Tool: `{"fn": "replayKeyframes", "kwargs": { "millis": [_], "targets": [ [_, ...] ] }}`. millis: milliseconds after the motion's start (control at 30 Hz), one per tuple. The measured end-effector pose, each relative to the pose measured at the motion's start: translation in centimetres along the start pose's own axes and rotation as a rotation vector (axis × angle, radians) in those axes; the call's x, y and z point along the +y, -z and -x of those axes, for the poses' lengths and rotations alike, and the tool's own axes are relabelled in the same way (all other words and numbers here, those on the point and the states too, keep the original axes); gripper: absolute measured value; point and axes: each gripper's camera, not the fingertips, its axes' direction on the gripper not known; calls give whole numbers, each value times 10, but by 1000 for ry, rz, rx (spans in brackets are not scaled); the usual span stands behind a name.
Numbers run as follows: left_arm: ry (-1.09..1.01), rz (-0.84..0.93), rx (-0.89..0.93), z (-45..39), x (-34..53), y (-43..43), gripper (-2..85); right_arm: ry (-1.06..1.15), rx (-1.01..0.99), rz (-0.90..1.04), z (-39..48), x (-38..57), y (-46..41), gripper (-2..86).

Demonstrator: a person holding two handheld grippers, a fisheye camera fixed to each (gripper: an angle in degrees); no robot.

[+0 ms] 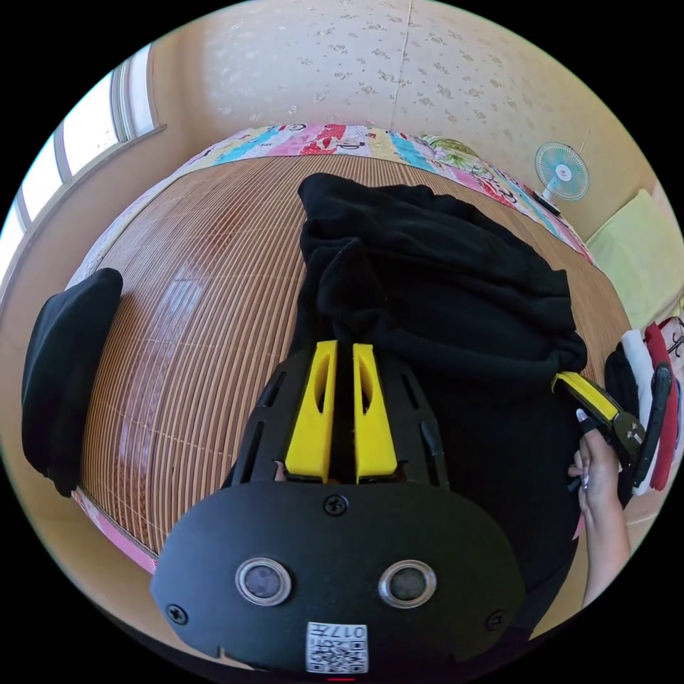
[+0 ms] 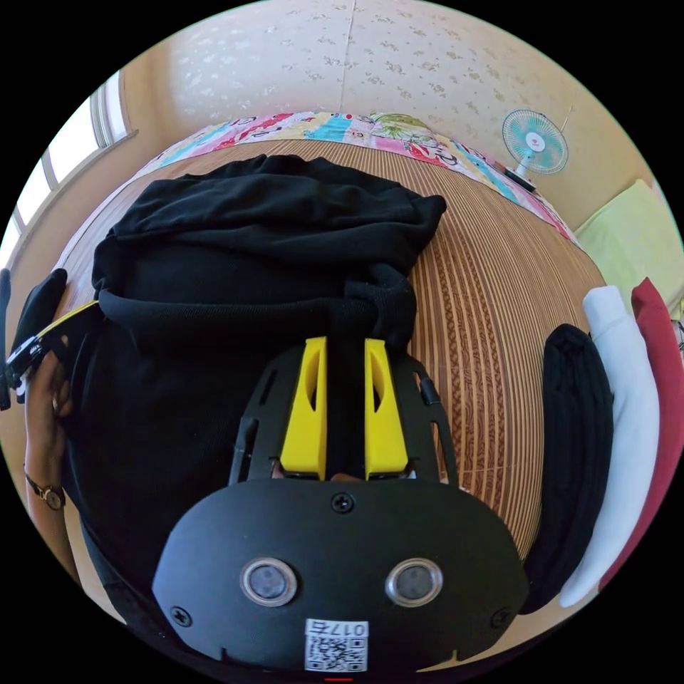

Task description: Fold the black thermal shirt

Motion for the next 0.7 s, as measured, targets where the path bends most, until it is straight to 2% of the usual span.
{"fn": "replayKeyframes", "kwargs": {
  "millis": [167,267,333,400,500,567,700],
  "targets": [
    [14,-5,88,19,4,20,53,-26,-30,-1,-6,-3,6,87],
    [97,-26,248,57,27,47,66,-35,-50,-2,-8,-5,9,87],
    [124,-135,375,90,63,82,77,-36,-53,-3,-9,-6,12,87],
    [152,-240,345,113,97,118,82,-35,-49,-4,-8,-7,14,87],
    [198,-359,157,140,146,174,92,-29,-35,-7,-6,-8,19,87],
    [192,-340,108,150,163,188,99,-25,-28,-7,-5,-10,24,87],
    [126,-73,160,158,173,161,121,-30,-32,-8,-7,-11,33,86]
  ]
}}
